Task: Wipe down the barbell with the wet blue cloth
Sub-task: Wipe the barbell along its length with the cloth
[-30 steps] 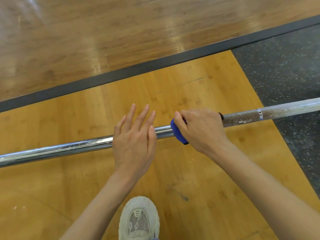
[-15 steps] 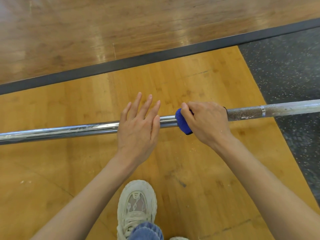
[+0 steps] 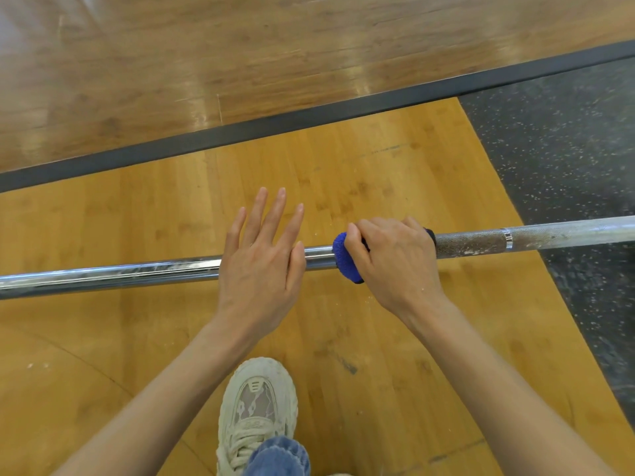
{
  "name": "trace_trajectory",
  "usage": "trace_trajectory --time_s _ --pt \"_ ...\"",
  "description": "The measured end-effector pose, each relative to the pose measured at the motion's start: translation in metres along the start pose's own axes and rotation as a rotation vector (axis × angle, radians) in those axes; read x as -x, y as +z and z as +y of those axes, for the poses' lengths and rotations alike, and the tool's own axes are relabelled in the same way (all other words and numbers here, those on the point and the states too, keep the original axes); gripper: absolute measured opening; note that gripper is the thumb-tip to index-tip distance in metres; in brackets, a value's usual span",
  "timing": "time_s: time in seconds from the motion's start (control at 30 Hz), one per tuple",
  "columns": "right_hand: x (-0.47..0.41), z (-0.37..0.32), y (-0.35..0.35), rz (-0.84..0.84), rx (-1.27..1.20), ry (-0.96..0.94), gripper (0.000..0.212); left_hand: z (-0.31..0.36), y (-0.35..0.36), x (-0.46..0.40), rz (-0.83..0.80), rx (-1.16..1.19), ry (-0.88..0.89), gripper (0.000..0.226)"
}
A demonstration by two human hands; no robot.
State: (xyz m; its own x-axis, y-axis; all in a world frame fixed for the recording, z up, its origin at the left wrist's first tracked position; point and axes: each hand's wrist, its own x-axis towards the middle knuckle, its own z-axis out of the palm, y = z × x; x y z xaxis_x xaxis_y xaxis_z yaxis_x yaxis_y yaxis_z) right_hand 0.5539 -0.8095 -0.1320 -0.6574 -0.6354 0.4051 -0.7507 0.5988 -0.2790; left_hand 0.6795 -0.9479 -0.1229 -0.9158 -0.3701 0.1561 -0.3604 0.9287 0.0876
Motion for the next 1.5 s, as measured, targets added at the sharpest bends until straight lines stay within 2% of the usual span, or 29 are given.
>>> trace_trajectory --time_s 0.27,0.53,0.7,0.87,0.93,1.0,1.07,1.1,1.17,1.27,1.33,1.37,1.43,1.5 --pt "0.014 -0.005 -0.01 -0.019 -0.013 0.0 0.036 0.007 0.002 0.008 -0.006 0.002 0.015 0.054" --pt "0.058 -0.001 -0.027 -0.091 -0.157 -0.038 0.034 0.012 0.0 0.019 0.0 0.036 0.01 0.052" --pt "0.07 -0.003 -0.028 -0.057 -0.175 -0.024 0.035 0.014 -0.001 0.029 -0.002 0.049 0.016 0.052" --pt "0.051 -0.031 -0.022 -0.075 0.01 0.031 0.04 0.016 0.0 0.038 -0.025 0.038 0.032 0.052" --pt "0.036 -0.037 -0.023 -0.122 0.074 -0.043 0.04 0.016 0.0 0.041 -0.015 0.033 0.045 0.051" --pt "0.03 -0.022 -0.03 -0.201 0.101 -0.218 0.038 0.016 0.0 0.045 -0.008 0.034 0.055 0.051" --pt "0.029 -0.011 -0.046 -0.319 0.091 -0.188 0.03 0.017 -0.001 0.048 -0.003 0.04 0.054 0.051" --pt "0.024 -0.015 -0.052 -0.435 0.102 -0.147 0.028 0.018 -0.001 0.049 0.0 0.044 0.052 0.051" --pt "0.015 -0.033 -0.051 -0.664 0.167 -0.193 0.027 0.019 -0.001 0.053 -0.015 0.046 0.053 0.051" --pt "0.011 -0.047 -0.047 -0.768 0.135 -0.248 0.037 0.019 -0.003 0.06 -0.026 0.052 0.07 0.051" --pt "0.024 -0.025 -0.051 -0.63 0.142 -0.322 0.039 0.02 -0.004 0.066 -0.031 0.054 0.076 0.051" --pt "0.035 -0.013 -0.055 -0.512 0.163 -0.29 0.033 0.022 -0.004 0.069 -0.031 0.06 0.075 0.051" --pt "0.051 -0.011 -0.058 -0.295 0.131 -0.089 0.028 0.025 -0.005 0.073 -0.025 0.066 0.067 0.051" --pt "0.061 -0.035 -0.045 -0.166 0.13 0.018 0.041 0.026 -0.004 0.077 -0.027 0.064 0.061 0.051"
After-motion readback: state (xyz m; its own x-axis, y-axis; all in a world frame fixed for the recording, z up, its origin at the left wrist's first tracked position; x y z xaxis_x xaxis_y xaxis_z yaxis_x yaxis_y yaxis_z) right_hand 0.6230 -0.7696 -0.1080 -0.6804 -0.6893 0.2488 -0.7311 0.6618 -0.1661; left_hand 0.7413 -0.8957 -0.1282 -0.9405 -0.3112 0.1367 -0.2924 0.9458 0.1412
